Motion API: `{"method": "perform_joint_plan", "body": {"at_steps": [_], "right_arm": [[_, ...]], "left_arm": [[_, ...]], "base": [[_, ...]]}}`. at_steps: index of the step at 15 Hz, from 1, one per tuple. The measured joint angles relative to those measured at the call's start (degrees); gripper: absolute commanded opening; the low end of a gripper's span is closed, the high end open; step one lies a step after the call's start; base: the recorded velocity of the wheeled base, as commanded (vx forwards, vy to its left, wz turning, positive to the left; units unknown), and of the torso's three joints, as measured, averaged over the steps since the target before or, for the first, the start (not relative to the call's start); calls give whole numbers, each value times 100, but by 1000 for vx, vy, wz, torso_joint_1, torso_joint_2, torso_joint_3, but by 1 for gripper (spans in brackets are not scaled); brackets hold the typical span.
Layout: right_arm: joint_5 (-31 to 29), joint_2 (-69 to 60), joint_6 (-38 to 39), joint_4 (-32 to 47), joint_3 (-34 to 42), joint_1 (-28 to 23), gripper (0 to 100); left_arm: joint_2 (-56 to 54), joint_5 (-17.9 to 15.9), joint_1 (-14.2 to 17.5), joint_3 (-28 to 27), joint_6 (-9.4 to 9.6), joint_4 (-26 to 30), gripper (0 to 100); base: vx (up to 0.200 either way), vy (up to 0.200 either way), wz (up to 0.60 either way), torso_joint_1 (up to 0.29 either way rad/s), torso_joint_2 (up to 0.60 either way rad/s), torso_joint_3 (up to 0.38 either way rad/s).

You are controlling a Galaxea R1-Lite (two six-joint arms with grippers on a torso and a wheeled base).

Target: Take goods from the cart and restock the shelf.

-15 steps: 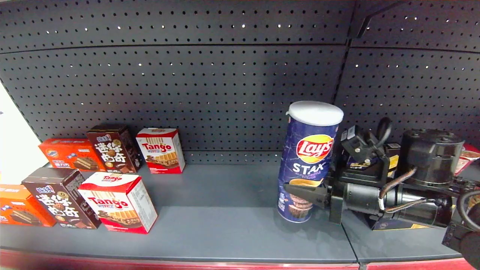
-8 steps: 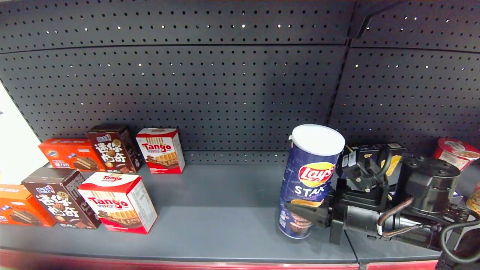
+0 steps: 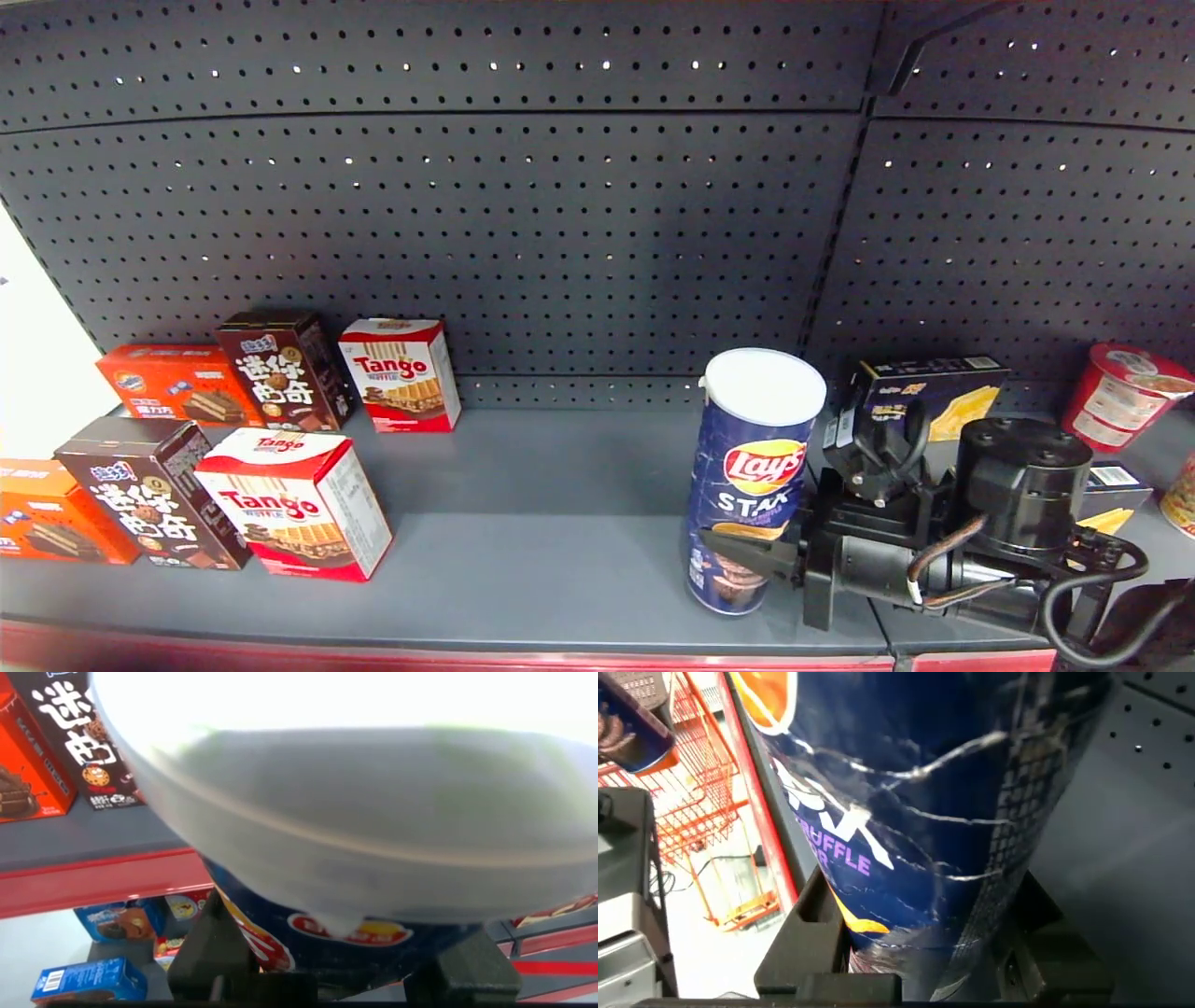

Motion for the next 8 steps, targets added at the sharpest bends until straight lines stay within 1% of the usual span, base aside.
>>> {"method": "perform_joint_plan", "body": {"at_steps": [3, 8], "right_arm": [[-9, 345, 0, -241, -154, 80, 0], [-13, 631, 2, -279, -333, 201, 0]], "left_arm": [[0, -2, -2, 27, 0, 15, 0], [0, -5, -2, 105, -11, 6, 0]], "base": [[0, 0, 0, 0, 0, 0], [0, 0, 0, 0, 0, 0]]}}
